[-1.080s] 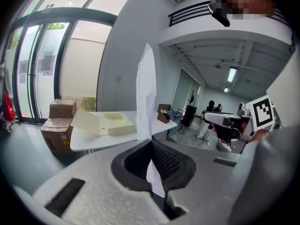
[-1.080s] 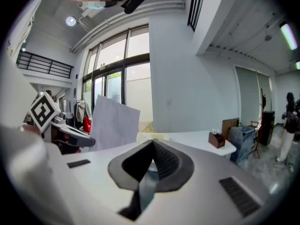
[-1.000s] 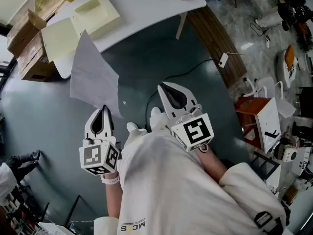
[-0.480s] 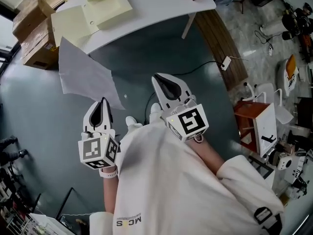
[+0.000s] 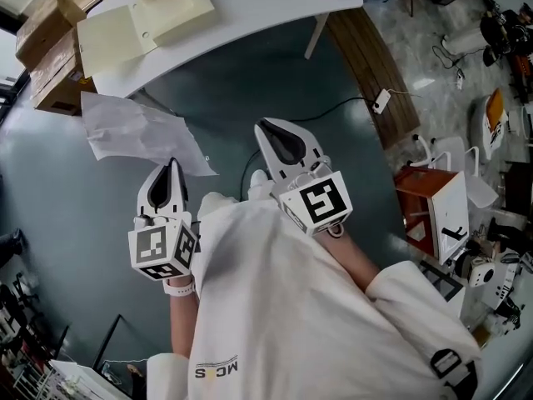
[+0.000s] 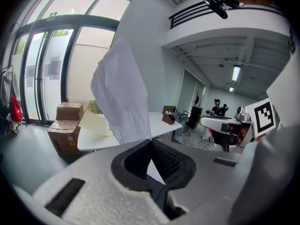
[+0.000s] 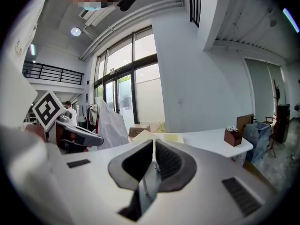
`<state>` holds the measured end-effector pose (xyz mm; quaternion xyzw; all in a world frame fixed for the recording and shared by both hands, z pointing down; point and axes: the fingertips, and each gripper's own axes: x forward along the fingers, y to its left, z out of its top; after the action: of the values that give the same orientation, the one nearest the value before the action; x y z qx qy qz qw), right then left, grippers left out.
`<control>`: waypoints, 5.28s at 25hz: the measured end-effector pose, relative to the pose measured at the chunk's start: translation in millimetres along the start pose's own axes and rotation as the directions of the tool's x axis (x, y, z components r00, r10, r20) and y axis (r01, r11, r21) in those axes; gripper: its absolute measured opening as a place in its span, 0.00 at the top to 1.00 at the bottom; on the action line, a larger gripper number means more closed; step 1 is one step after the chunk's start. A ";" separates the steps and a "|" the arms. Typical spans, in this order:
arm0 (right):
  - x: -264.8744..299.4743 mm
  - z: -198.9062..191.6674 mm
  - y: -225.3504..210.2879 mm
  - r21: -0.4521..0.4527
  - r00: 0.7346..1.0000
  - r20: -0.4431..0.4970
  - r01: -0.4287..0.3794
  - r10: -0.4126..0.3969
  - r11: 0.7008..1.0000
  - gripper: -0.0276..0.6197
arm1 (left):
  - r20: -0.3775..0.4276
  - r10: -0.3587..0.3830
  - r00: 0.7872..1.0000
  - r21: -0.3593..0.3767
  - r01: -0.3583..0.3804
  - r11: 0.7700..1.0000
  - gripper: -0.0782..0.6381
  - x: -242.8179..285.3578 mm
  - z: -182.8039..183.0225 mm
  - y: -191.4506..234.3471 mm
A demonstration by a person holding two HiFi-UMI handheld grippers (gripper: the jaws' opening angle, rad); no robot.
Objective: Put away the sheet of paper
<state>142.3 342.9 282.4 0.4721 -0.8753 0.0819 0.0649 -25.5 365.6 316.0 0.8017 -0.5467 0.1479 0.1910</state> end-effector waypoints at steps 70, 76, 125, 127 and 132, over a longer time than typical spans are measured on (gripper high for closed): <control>421.8 75.0 -95.3 0.052 0.991 -0.105 -0.081 0.086 0.995 0.94 | -0.205 -0.094 0.974 -0.029 0.090 0.995 0.86 302.5 145.5 264.1; 438.9 63.4 -106.0 0.081 0.985 -0.127 -0.104 0.114 0.991 0.94 | -0.310 -0.099 0.946 -0.092 0.073 0.993 0.86 324.6 114.7 294.8; 516.0 -11.9 -96.0 0.201 0.930 -0.290 -0.169 0.223 0.965 0.94 | -0.613 -0.065 0.787 -0.097 0.007 0.995 0.86 481.7 7.2 407.5; 516.6 -13.9 -97.1 0.203 0.930 -0.293 -0.165 0.221 0.965 0.94 | -0.606 -0.088 0.791 -0.131 0.010 0.991 0.86 492.3 4.5 403.5; 518.8 -14.6 -98.9 0.204 0.930 -0.297 -0.160 0.216 0.966 0.94 | -0.598 -0.125 0.792 -0.177 0.022 0.984 0.86 513.5 1.7 388.4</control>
<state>-57.6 -130.9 403.9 0.3703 -0.8840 0.2398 0.1545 -203.8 -184.2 599.6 0.7147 -0.4349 0.3450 0.4255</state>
